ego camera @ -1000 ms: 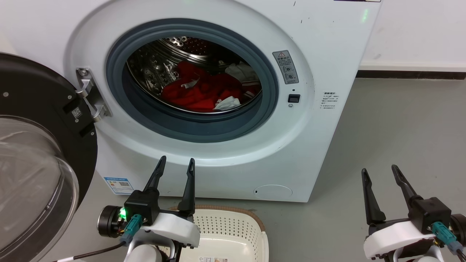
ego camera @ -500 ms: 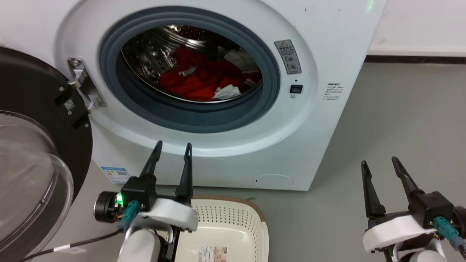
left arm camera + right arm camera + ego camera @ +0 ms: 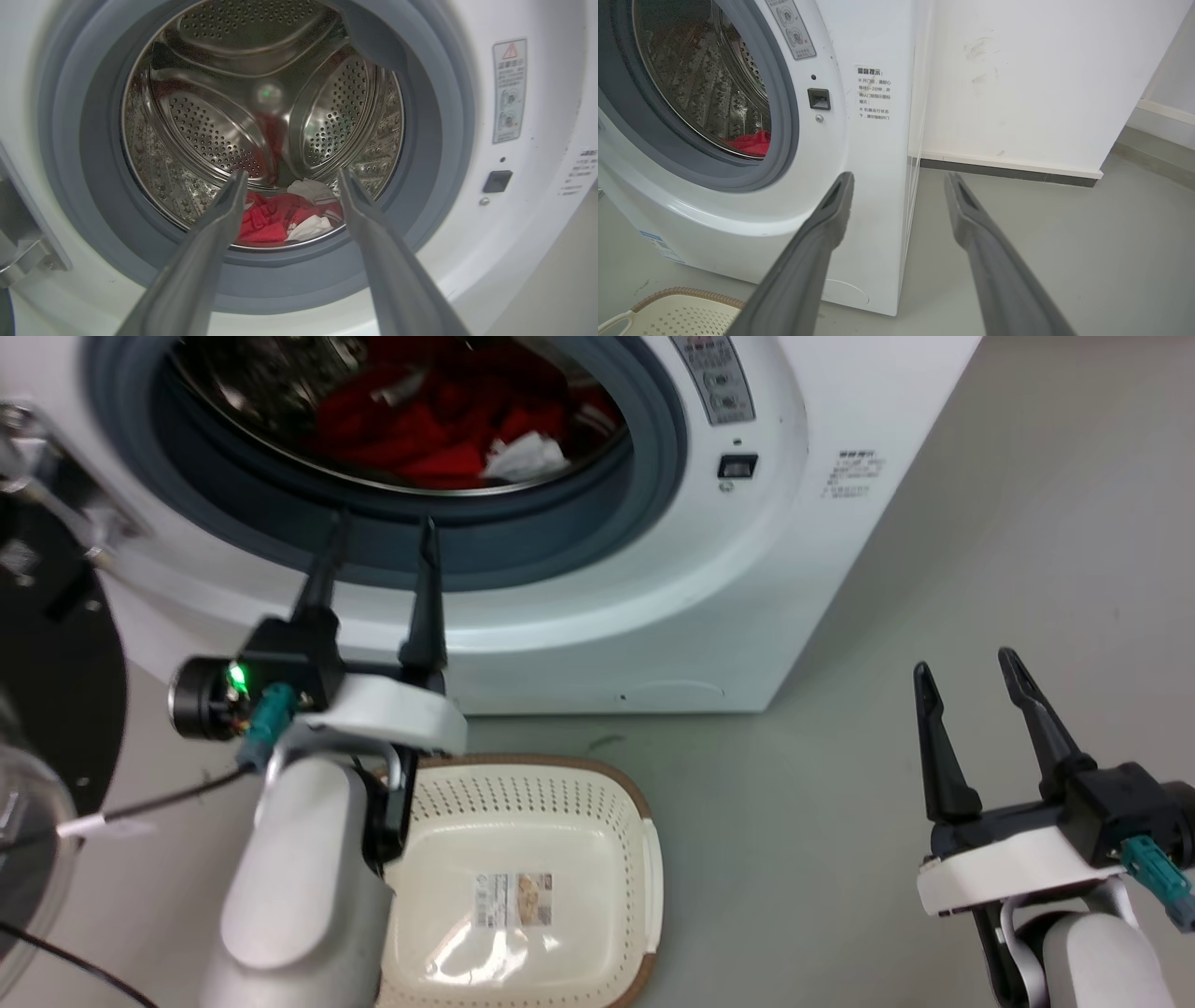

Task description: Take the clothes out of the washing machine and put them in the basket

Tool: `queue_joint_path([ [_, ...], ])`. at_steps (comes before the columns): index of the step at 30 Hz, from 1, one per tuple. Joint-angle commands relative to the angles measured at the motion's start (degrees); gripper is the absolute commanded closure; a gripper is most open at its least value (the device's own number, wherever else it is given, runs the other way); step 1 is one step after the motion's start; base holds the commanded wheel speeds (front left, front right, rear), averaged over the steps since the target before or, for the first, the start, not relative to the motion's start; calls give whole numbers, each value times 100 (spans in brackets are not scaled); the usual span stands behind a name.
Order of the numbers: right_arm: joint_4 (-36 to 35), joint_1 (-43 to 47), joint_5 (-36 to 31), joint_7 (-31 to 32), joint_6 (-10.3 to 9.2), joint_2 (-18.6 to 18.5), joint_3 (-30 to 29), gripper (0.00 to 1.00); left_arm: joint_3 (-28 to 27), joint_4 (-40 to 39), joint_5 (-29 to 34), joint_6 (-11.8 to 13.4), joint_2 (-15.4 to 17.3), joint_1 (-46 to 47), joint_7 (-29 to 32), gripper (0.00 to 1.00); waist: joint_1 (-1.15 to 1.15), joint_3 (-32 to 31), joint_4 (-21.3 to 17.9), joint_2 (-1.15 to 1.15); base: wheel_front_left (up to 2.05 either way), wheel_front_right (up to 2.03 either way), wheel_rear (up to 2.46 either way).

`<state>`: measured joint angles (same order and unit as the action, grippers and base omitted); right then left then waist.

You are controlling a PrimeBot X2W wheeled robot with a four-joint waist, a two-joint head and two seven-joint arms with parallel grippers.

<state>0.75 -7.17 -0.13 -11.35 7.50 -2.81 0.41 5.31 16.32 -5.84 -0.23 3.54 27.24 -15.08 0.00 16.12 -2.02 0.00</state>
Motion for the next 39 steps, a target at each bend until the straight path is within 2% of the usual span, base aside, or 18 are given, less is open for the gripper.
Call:
queue_joint_path([
  [1, -27, -140, 21, -47, -2, -12, 25, 0, -62, 113, 15, -29, 56, 214, -14, 0, 0, 417, -251, 0, 0, 0, 0],
  [11, 44, -566, 144, -224, -3, -8, 284, 0, -367, 958, 79, -201, 423, 1477, -14, 0, 0, 1217, -706, 0, 0, 0, 0],
  [24, 293, -735, 377, -367, -3, -7, 646, 0, -353, 3311, 24, -340, 753, 3389, 222, 0, 0, 1624, -969, 0, 0, 0, 0],
  [30, 363, -820, 518, -378, -3, -8, 904, 0, -332, 4203, -34, -410, 963, 4237, 813, 0, 0, 1771, -1185, 0, 0, 0, 0],
  [39, 406, -901, 806, -385, -3, -5, 1200, 0, -331, 5210, -177, -570, 1433, 5283, 2159, 0, 0, 2123, -1690, 0, 0, 0, 0],
])
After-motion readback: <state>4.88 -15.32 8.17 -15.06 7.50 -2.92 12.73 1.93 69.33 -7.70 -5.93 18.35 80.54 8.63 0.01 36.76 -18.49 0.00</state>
